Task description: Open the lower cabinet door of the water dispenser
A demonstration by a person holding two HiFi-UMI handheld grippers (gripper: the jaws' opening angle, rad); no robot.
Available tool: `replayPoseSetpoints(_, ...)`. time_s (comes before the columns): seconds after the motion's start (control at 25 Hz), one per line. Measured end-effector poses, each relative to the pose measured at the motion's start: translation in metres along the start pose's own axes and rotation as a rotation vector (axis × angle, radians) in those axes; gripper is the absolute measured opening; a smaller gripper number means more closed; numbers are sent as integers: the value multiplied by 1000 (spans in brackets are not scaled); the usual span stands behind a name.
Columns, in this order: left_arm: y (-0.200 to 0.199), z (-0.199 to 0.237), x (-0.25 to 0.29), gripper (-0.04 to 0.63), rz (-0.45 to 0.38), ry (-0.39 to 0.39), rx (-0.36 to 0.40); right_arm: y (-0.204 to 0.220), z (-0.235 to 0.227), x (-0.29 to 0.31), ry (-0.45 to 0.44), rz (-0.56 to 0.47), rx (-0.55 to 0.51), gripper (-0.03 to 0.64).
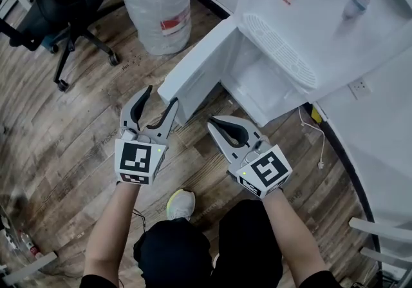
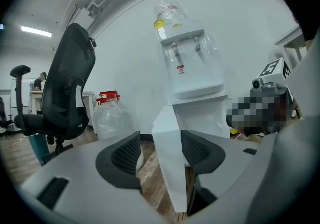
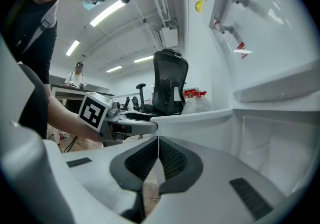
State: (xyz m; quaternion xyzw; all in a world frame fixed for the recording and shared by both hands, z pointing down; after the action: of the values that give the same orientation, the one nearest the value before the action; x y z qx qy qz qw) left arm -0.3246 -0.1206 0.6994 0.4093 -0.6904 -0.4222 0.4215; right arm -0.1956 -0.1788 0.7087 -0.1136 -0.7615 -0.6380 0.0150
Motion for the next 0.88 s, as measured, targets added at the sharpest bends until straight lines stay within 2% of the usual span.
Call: replayPoseSetpoints(0.88, 20, 61, 18, 193, 34, -98, -31, -3, -5, 16, -3, 9, -1, 26)
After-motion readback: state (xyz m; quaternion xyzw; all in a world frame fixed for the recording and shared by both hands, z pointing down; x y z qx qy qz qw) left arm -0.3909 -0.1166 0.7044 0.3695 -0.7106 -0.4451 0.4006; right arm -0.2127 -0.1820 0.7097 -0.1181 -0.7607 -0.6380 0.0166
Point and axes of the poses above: the fingertips, and each gripper's own axes: x forward along the fingers, z to its left, y out of its underside, the point moved 3 cm from there along -x, backward along the fingers, and after that the axes turned 7 degrees about x, right-handed, at the moved point
